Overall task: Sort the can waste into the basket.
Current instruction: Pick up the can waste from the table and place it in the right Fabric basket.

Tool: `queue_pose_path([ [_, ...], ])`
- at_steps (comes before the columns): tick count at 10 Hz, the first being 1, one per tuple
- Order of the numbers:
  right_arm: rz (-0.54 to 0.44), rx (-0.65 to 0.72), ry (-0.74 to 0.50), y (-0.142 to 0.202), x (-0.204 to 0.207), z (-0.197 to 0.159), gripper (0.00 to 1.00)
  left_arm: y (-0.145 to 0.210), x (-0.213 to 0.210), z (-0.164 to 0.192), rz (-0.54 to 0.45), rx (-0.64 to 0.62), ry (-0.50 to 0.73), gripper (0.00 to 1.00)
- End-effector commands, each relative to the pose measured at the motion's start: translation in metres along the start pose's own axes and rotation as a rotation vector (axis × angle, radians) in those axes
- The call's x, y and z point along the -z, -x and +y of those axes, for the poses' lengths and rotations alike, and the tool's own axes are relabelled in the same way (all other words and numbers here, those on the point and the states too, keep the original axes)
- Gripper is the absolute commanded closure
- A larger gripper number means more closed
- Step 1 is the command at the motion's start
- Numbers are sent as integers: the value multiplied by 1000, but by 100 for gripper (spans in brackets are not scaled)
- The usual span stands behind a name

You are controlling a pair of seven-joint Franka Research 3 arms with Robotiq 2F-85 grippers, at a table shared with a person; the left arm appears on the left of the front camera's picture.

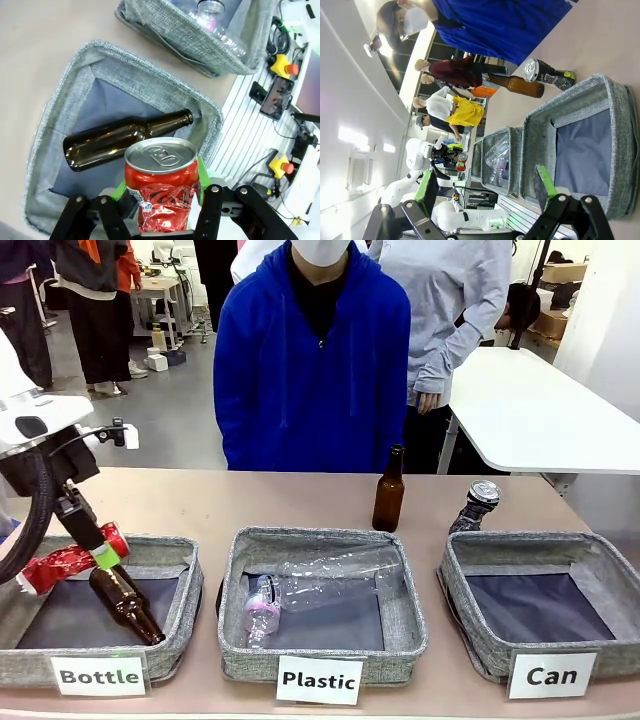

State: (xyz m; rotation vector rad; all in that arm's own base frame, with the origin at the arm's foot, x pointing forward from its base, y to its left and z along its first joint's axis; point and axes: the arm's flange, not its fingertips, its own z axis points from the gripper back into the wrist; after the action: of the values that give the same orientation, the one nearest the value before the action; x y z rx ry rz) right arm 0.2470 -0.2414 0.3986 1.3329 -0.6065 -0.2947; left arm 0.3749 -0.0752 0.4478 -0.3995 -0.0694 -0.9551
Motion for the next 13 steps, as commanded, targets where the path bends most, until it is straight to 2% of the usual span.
queue_pose_path([
  [1, -15, -15, -21, -2, 1, 2, 0, -1, -1, 1, 7, -24, -18, 100],
  [2, -15, -15, -21, -2, 1, 2, 0, 0, 0, 0, 0, 0, 0, 50],
  [3, 0, 0, 0, 0, 0, 0, 0, -30, 5, -43, -63, 248, -5, 50],
  [4, 22, -115, 28, 4, -25, 45, 0, -66, -2, -89, -16, 338, -89, 50],
  [5, 81, -224, 112, 12, -46, 74, 0, -101, -11, -130, -2, 413, -160, 50],
  [6, 145, -244, 256, 16, -68, 88, 0, -140, -14, -162, 7, 473, -219, 50],
  [7, 202, -264, 231, 21, -97, 102, 0, -189, -4, -192, 29, 563, -265, 50],
  [8, 202, -310, 246, 26, -126, 111, 0, -232, 11, -216, 40, 677, -257, 50],
  [10, 120, -383, 283, 20, -168, 119, 0, -329, 41, -257, 65, 874, -275, 50],
  [12, 151, -457, 308, 28, -213, 114, 0, -411, 87, -300, -4, 890, -361, 50],
  [13, 197, -500, 325, 32, -233, 109, 0, -442, 100, -307, -46, 928, -319, 50],
])
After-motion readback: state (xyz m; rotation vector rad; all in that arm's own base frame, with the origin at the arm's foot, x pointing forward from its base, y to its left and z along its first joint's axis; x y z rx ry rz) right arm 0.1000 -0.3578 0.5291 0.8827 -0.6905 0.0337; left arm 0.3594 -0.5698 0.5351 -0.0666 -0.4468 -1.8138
